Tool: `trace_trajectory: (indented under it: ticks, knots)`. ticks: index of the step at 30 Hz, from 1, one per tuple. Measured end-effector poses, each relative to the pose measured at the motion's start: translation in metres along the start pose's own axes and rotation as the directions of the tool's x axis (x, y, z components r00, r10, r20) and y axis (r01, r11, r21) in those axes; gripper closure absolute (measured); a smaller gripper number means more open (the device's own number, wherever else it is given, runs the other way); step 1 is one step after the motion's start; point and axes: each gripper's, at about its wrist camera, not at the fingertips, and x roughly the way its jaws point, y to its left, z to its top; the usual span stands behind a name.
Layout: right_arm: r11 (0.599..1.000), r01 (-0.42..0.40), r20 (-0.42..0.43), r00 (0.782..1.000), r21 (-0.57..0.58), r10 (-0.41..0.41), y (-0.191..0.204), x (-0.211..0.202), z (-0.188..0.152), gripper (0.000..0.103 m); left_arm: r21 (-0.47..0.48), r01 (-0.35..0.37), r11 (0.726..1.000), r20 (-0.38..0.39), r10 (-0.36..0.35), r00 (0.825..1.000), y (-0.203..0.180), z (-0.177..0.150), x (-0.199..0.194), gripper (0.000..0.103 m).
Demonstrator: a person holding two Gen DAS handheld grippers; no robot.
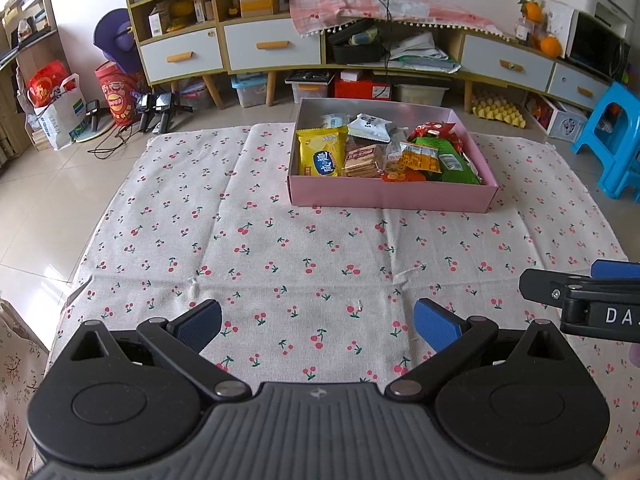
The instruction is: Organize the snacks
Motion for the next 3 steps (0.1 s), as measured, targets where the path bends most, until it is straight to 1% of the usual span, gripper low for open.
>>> trace_trajectory:
  ticks: [3]
  knots:
    - [1.0,0.001,0.0,1.0,0.001,-0.001,0.0001,-0.0001,0.0,0.009,0.001,0.0,1.0,0.001,0.0,1.0,-0.0009,-0.0005,0.0002,0.001]
